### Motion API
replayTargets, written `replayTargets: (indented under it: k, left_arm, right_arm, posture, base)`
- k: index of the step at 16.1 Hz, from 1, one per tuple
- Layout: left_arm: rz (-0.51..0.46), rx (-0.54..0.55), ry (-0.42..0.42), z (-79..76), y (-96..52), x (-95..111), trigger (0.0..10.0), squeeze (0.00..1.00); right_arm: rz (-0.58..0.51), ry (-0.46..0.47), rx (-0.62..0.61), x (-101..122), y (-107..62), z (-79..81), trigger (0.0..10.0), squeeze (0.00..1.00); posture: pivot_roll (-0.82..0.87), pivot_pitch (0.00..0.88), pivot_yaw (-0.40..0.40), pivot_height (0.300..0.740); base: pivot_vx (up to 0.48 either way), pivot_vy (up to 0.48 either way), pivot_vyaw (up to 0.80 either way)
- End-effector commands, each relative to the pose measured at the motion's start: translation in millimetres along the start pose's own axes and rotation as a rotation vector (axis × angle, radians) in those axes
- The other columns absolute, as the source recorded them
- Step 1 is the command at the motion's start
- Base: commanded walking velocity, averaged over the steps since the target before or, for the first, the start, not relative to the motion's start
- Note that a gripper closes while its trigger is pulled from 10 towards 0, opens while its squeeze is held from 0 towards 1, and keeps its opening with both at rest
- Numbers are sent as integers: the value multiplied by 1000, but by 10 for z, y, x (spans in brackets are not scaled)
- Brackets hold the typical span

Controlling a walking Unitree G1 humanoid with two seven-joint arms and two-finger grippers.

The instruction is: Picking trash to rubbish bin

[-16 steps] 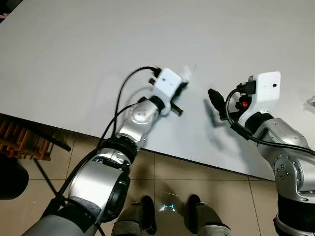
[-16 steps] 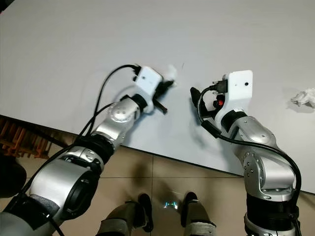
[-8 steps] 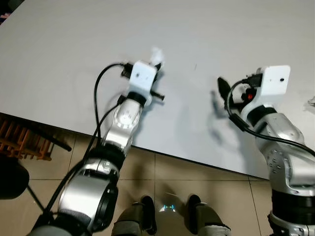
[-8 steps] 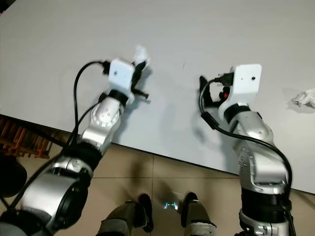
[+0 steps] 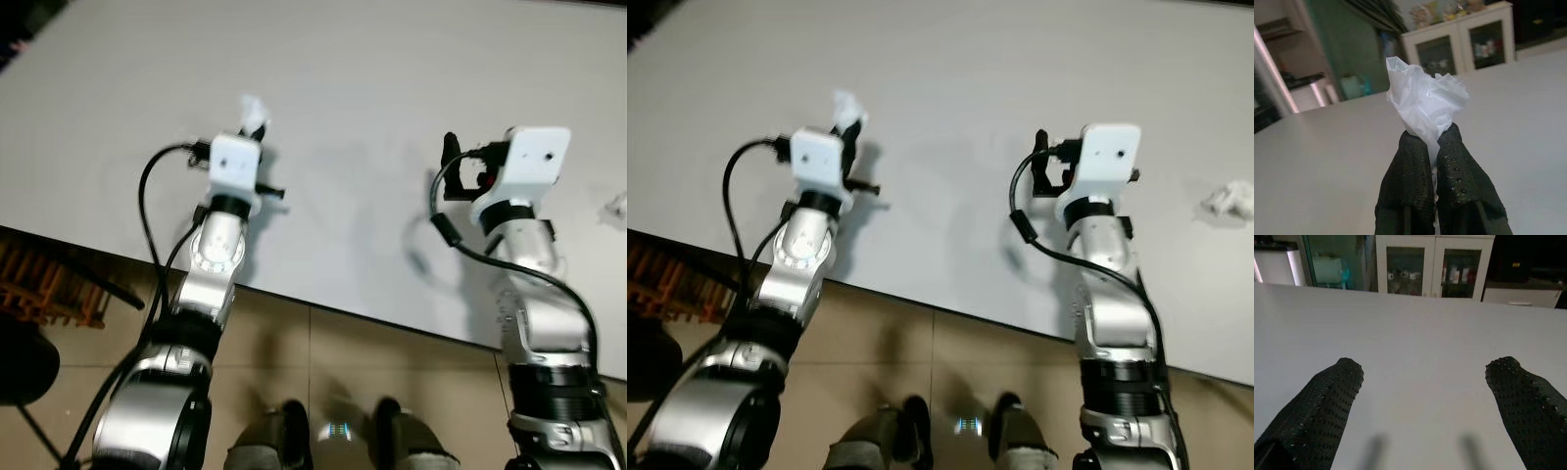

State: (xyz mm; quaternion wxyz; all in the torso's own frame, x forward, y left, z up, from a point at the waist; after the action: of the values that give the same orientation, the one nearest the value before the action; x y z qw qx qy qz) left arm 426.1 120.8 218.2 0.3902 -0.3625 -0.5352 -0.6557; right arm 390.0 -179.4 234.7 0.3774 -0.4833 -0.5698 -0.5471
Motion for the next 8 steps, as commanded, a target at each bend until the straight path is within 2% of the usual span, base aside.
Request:
replayTargets:
  k: [1,5,8]
  left_arm:
    - [-2,46,-17,65,-60,-17,10000,0]
    - [8,112,-39,154,-123,-49,10000,0]
    - [51,121,-60,83,-284,-179,10000,0]
  right_arm:
    - [-3,6,-15,-64,5,27,10000,0]
    - [-13,30,-16,-189,-6,81,10000,0]
    - [1,27,-17,-353,-64,109,10000,0]
  posture:
    - [-55,132,107,740]
    - [-42,99,104,740]
    - [-43,99,91,740]
  base:
    - [0,0,0]
    - [0,0,0]
    - [0,0,0]
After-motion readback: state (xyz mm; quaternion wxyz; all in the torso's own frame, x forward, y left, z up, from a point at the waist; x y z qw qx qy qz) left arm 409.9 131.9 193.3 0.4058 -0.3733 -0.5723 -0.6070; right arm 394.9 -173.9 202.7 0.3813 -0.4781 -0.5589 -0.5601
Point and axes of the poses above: a point about 5 cm out from each wrist's last joint towards the gripper, its own y axis pointing out of the wrist towards the gripper, its own x axis along the axis of the wrist's last joint, z = x × y, the point moved 6 cm from there along y, pointing out of the wrist towards the gripper, and after that the axes turned 3 degrees about -y, right-handed, at the moved point
